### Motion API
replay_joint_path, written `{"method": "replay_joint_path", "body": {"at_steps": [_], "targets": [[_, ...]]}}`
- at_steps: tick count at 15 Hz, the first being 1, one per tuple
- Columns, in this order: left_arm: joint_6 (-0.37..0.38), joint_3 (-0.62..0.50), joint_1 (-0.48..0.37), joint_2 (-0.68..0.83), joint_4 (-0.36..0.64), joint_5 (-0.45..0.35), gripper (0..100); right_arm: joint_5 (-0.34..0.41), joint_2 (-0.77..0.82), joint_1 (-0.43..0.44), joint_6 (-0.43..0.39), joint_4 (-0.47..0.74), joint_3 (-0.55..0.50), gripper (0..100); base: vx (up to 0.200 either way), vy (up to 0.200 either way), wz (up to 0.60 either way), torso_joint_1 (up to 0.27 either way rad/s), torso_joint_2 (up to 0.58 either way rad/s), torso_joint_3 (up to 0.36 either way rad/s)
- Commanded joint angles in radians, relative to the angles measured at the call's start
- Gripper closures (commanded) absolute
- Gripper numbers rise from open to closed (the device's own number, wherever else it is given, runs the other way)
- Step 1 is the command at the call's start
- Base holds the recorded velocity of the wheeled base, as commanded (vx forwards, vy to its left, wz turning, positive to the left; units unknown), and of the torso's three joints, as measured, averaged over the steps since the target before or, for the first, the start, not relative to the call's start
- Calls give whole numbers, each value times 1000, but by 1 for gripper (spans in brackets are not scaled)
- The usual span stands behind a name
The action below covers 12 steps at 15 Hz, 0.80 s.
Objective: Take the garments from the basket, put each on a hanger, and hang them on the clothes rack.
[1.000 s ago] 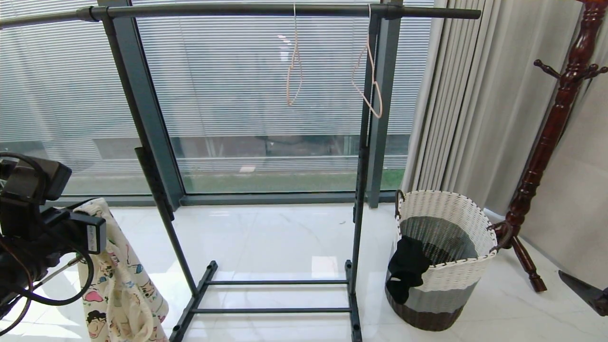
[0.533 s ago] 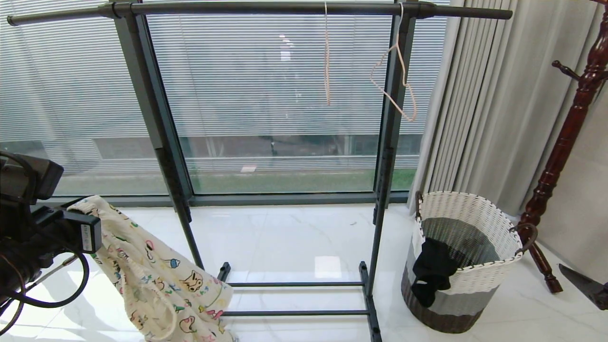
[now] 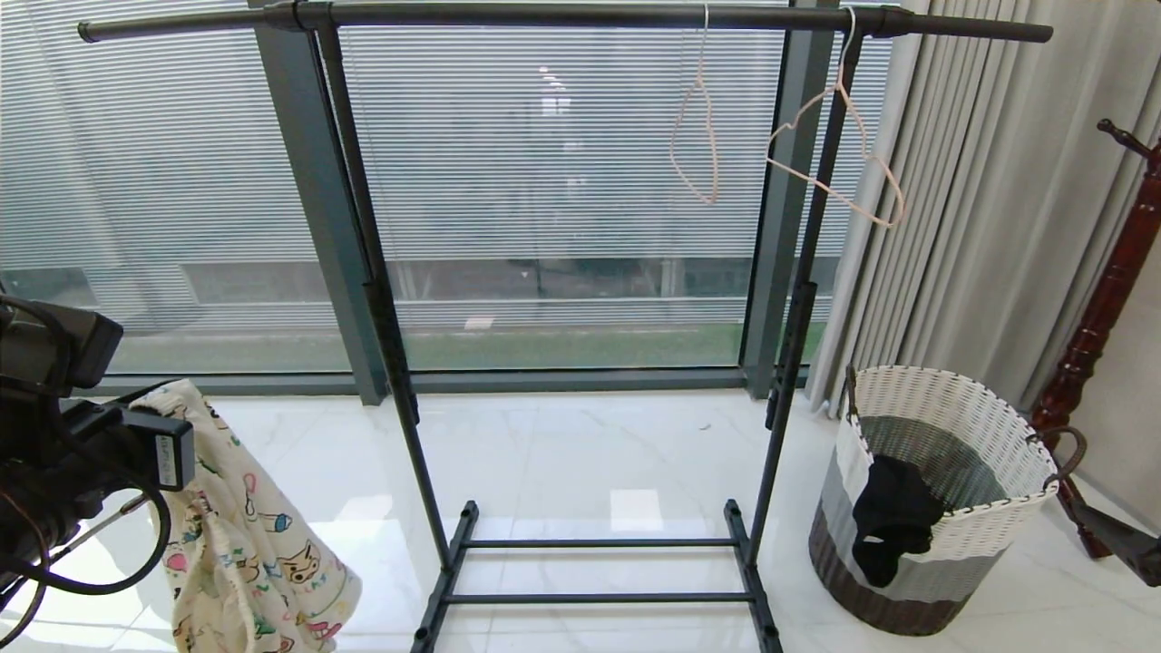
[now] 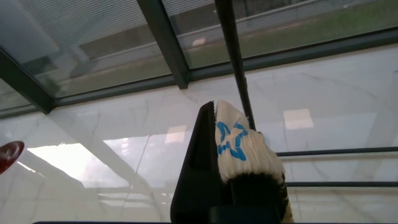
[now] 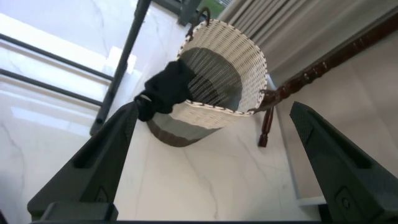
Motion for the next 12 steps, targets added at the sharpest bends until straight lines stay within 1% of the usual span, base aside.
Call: {"method": "replay_joint_path", "body": {"at_steps": [1, 6, 10, 12], "targets": [[0, 19, 0, -8, 0, 1, 100, -5, 4, -1, 17, -1, -1, 0, 0, 0, 0, 0, 0, 0], [3, 28, 0, -18, 0, 2, 100, -6, 4, -21, 57, -1, -23, 0, 0, 0, 0, 4, -17, -7], [6, 28, 0, -18, -2, 1, 100, -6, 6, -33, 63, -1, -31, 0, 0, 0, 0, 69, -240, -248], [5, 28, 0, -18, -2, 2, 100, -5, 6, -33, 63, -1, -31, 0, 0, 0, 0, 202, -552, -303]]}}
